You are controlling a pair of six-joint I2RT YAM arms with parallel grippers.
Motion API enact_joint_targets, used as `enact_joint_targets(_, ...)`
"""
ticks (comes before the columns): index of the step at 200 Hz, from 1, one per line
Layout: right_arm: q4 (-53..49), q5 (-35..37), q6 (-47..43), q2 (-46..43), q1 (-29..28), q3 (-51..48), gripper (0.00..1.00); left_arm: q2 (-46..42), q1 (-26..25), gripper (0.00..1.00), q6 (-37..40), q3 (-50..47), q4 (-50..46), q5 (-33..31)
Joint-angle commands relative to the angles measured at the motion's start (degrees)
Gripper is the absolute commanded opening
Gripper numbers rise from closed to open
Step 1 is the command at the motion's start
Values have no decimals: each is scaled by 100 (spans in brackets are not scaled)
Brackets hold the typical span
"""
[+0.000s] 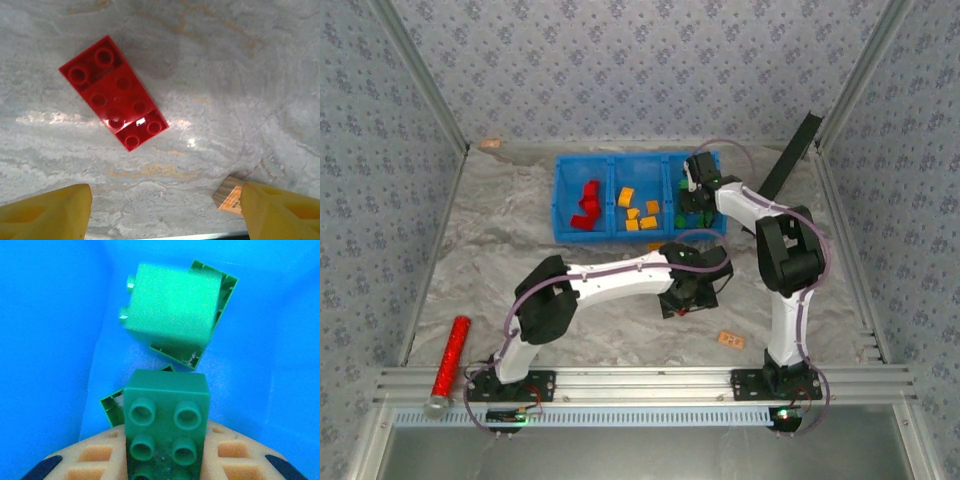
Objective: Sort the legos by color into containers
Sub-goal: Place the lego in the container, then pick up the lego from the middle-left of the table.
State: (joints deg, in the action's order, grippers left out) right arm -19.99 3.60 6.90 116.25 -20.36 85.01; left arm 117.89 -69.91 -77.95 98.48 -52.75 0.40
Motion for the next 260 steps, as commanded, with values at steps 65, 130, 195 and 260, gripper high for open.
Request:
enact_joint_targets(65,379,-154,-263,-589,16,-270,55,85,82,76,-180,41,-397,-506)
enact_joint_targets(130,242,-457,-360,-905,6,-344,57,207,270,75,-374,-56,-148,-523)
enact_joint_targets(195,189,-539,-407,-1281,22,-441,62,458,451,75,-474,-4,-34,-333)
enact_joint_targets(260,169,-594,-461,-1604,65,-510,66,652,513,72,-589,6,-33,-201)
